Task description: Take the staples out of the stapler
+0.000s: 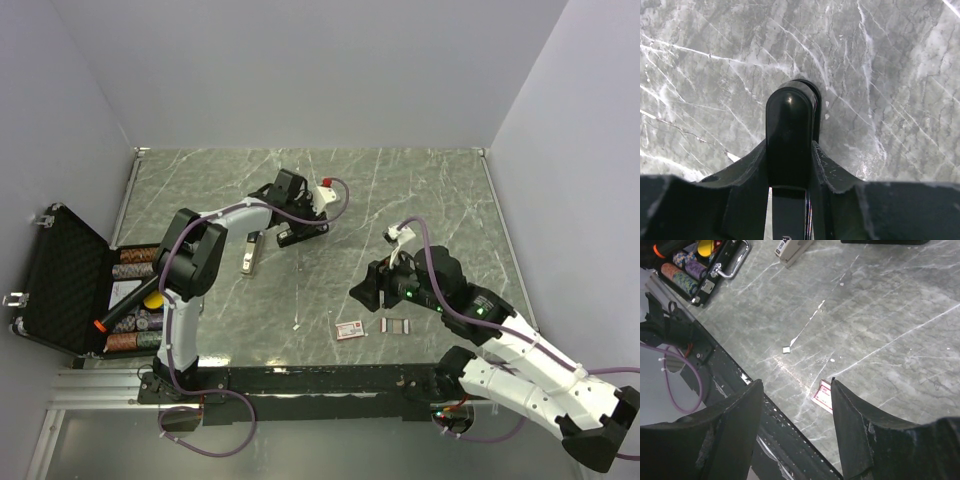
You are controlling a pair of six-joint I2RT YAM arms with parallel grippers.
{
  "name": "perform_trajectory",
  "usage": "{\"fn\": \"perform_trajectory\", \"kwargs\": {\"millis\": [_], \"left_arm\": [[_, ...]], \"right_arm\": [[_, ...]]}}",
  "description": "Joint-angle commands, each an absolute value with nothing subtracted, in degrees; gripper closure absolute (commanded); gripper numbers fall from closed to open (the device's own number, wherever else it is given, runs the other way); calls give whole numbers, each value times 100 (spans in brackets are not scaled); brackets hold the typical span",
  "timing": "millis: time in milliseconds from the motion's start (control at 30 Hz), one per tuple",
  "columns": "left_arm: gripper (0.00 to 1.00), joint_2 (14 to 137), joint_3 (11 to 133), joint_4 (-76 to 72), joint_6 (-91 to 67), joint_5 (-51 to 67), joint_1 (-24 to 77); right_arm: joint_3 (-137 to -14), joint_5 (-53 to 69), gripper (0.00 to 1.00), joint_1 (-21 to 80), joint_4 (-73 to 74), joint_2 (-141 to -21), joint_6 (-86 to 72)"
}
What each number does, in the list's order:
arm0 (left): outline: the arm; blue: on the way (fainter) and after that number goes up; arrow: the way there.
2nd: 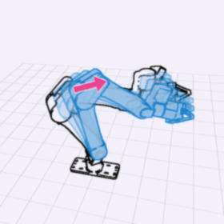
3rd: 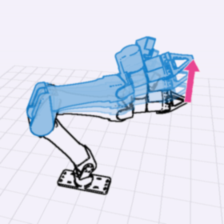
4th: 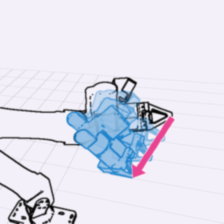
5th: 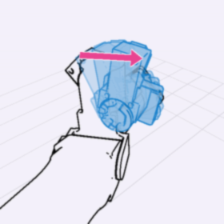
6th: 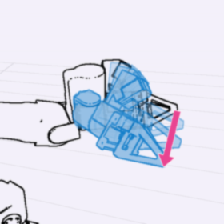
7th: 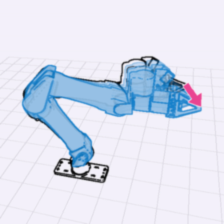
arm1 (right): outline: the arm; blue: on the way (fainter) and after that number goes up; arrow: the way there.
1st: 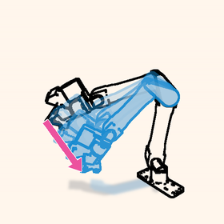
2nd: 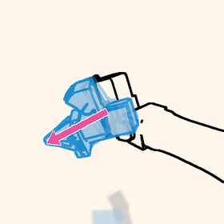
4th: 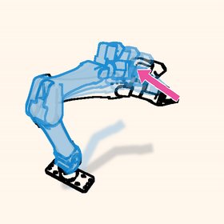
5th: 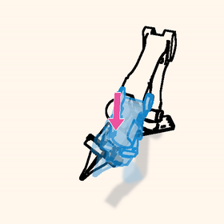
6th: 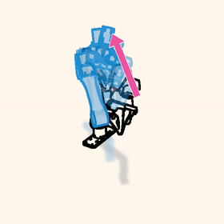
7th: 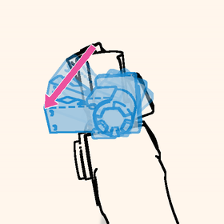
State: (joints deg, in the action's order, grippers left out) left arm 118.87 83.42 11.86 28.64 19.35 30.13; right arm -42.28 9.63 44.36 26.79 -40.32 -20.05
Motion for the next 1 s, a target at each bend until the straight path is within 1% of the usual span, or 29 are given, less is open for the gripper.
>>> {"fn": "perform_trajectory", "kwargs": {"millis": [0,100,133,333,433,600,633,767,967], "left_arm": [[78,11804,8674,1291,2655,2074,3023],[92,11848,8938,1634,2497,2477,3023],[99,11830,8973,1696,2435,2583,3023],[99,11032,8439,1284,1943,3242,3032],[99,10610,8289,1344,1750,3558,3085],[99,9836,7858,1353,1441,4314,3330],[99,9704,7823,1449,1450,4455,3418],[99,9151,7524,1608,1275,4921,3647],[99,8114,6857,1459,923,5405,3788]], "right_arm": [[-4131,1002,38,4430,2435,-3964,-2057],[-4131,906,38,4430,2426,-3981,-2030],[-4148,862,38,4430,2452,-3999,-1987],[-4517,686,38,4368,2619,-4025,-1662],[-4806,738,39,4298,2724,-4113,-1442],[-5518,1422,42,4254,3172,-4517,-933],[-5650,1485,43,4254,3269,-4552,-879],[-5897,1538,44,4254,3340,-4465,-809],[-6231,1872,48,4254,3550,-4482,-686]]}}
